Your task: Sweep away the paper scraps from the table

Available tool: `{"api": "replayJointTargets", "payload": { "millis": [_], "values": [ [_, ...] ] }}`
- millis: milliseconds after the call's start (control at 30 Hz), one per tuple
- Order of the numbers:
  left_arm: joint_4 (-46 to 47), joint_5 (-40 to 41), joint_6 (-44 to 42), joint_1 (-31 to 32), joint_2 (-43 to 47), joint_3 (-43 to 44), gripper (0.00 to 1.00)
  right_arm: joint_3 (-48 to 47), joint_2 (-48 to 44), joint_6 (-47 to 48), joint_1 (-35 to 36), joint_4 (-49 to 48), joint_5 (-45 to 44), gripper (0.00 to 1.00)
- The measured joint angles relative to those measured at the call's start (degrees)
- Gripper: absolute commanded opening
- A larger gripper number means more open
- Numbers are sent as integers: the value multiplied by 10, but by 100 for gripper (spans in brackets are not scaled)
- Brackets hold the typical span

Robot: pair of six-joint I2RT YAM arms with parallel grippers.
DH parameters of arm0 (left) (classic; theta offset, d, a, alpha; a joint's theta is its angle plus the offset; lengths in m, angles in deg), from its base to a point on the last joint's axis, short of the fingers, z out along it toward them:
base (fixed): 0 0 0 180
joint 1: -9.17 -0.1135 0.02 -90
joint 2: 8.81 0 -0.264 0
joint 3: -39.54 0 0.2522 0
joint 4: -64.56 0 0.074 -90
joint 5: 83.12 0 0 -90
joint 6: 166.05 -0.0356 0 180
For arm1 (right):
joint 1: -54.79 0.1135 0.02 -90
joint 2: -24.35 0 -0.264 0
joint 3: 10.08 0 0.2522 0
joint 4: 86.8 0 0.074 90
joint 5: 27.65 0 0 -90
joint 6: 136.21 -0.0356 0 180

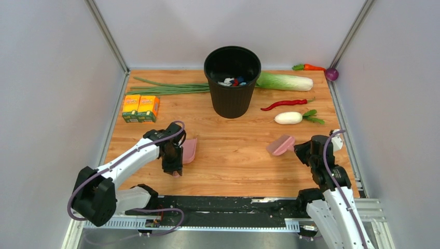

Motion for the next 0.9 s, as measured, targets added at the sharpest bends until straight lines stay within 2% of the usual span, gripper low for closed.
{"api": "replayJointTargets", "payload": {
  "millis": [133, 367, 567, 600, 633, 667, 767, 833, 900],
  "values": [
    [20, -7, 11, 0, -22, -10, 0, 34, -28, -30, -4, -8, 7, 0],
    [45, -16, 21, 1, -62, -10, 2, 125, -135, -116, -4, -13, 12, 0],
    [72, -27, 36, 8, -93, -17, 14, 160, -150, -162, -4, -33, 14, 1],
    [77, -29, 38, 8, -96, -20, 22, 162, -147, -165, -4, -36, 14, 4],
    [85, -32, 40, 8, -99, -25, 26, 165, -145, -169, -4, -40, 14, 10],
    [89, -34, 42, 9, -103, -28, 41, 168, -143, -172, -4, -44, 15, 18],
    [102, -38, 44, 9, -116, -33, 72, 181, -142, -175, -4, -54, 19, 43],
    [107, -47, 48, 9, -121, -32, 73, 194, -141, -176, -4, -43, 24, 57],
    [109, -51, 51, 9, -120, -31, 73, 205, -137, -174, -4, -22, 31, 64]
  ]
}}
